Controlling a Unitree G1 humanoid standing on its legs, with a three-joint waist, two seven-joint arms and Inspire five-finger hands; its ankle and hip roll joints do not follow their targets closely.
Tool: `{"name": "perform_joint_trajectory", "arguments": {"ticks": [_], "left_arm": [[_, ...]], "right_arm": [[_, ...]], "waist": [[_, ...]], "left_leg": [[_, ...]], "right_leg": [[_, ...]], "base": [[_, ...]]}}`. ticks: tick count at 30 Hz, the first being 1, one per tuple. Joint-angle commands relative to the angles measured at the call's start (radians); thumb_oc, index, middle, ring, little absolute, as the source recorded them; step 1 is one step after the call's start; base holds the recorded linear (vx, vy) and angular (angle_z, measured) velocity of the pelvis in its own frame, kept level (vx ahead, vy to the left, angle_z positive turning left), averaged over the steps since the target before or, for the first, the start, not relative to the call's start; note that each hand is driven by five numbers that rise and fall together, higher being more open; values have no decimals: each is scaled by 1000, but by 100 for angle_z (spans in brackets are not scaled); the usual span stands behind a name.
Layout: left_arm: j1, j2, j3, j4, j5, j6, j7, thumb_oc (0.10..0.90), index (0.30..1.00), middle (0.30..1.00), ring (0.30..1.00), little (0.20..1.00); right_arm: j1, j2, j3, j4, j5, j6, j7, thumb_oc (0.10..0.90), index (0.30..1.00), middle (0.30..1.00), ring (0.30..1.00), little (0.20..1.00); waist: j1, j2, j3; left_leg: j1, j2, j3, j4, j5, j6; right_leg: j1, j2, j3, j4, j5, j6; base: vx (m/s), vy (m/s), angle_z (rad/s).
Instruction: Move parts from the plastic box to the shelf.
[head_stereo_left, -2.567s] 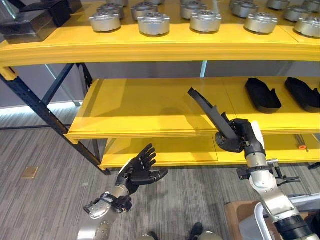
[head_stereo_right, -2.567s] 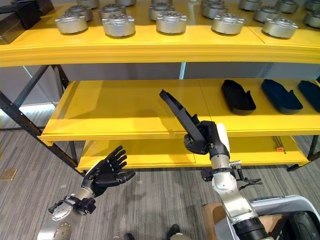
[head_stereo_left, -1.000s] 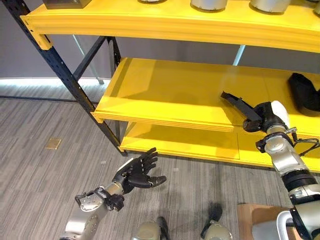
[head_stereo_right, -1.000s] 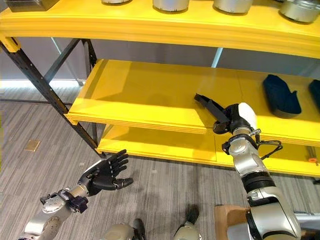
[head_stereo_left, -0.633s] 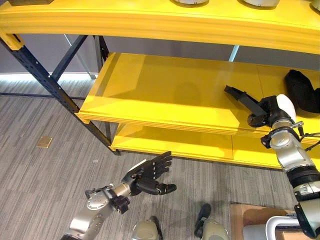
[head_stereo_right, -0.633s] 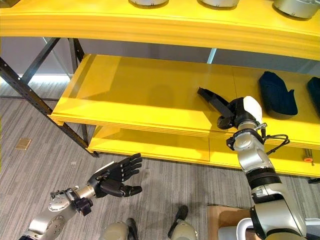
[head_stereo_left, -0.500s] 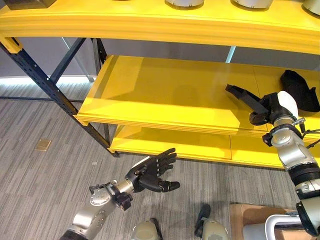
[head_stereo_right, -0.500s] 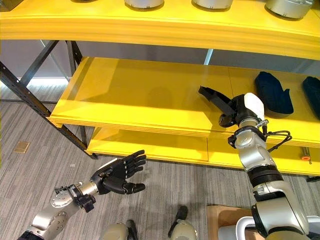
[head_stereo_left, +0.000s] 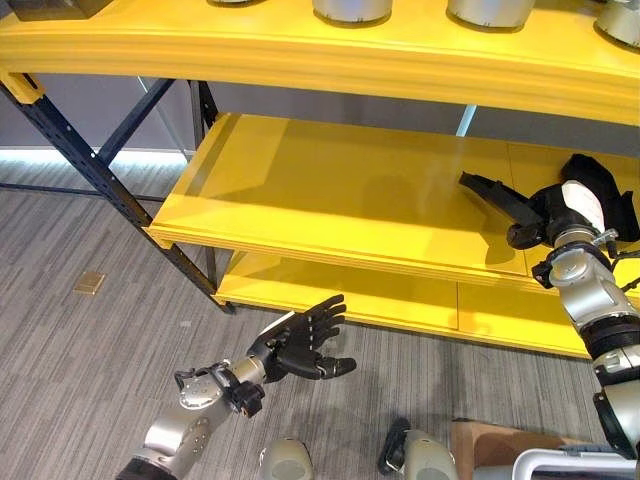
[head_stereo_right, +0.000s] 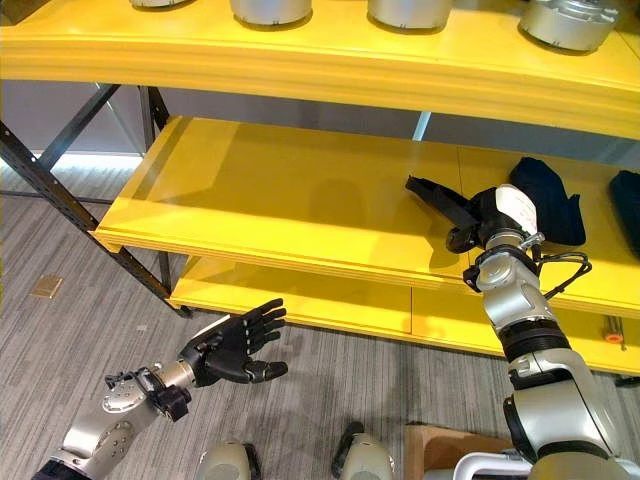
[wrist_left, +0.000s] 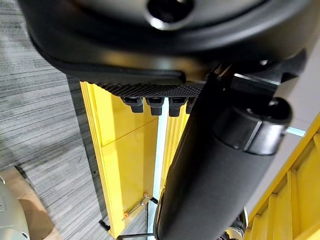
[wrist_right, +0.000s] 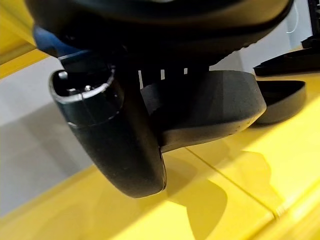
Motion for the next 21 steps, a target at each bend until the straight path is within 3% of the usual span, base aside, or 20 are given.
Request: {"name": "perform_joint_trajectory", "arguments": {"ticks": [1,3,5,8,13,21], "left_arm": [[19,-52,12,-131,-28,-137,-36,900,1000,1000,1000,1000],[40,-51,24,-144,-41,-146,-34,900,1000,1000,1000,1000],[54,-50,63,-135,-43,-121,-19,900,1000,1000,1000,1000],[45,-52,85,-117,-47,-103,-20,900,1000,1000,1000,1000],[12,-39,82,-92,-14,-90,-58,900,1000,1000,1000,1000],[7,-35,96,-119,-26,-104,-56,900,1000,1000,1000,1000]], "right_arm": [[-182,-87,52,-73,-43,-45,-53,400,300,300,300,300],[-176,-87,49,-82,-41,-30,-41,400,300,300,300,300],[-134,-76,23,-85,-53,-60,-18,400,300,300,300,300],[-72,-68,-3,-127,-59,-47,-12,400,300,300,300,300],[-3,-38,-50,-198,-58,30,-39,400,300,300,300,300],[-64,-42,-47,-191,-22,44,-61,400,300,300,300,300]], "waist": [[27,30,-76],[34,36,-77],[35,32,-85],[24,29,-90],[27,28,-91],[60,31,-49]], "left_leg": [[-23,11,-16,-317,355,-36],[-44,45,-60,-374,395,-47],[-29,27,-101,-384,314,-26],[7,16,-66,-395,265,-13],[30,-59,-94,-394,199,18],[-11,-127,-109,-365,160,53]], "right_leg": [[140,75,38,-63,-104,30],[147,51,66,-40,-114,38],[146,18,87,4,-136,49],[148,6,81,26,-146,55],[125,-6,84,41,-129,84],[117,-36,97,-20,-88,115]], "base": [[287,398,-15],[292,382,-30],[258,296,-54],[214,212,-52],[177,143,-8],[36,113,8]]}}
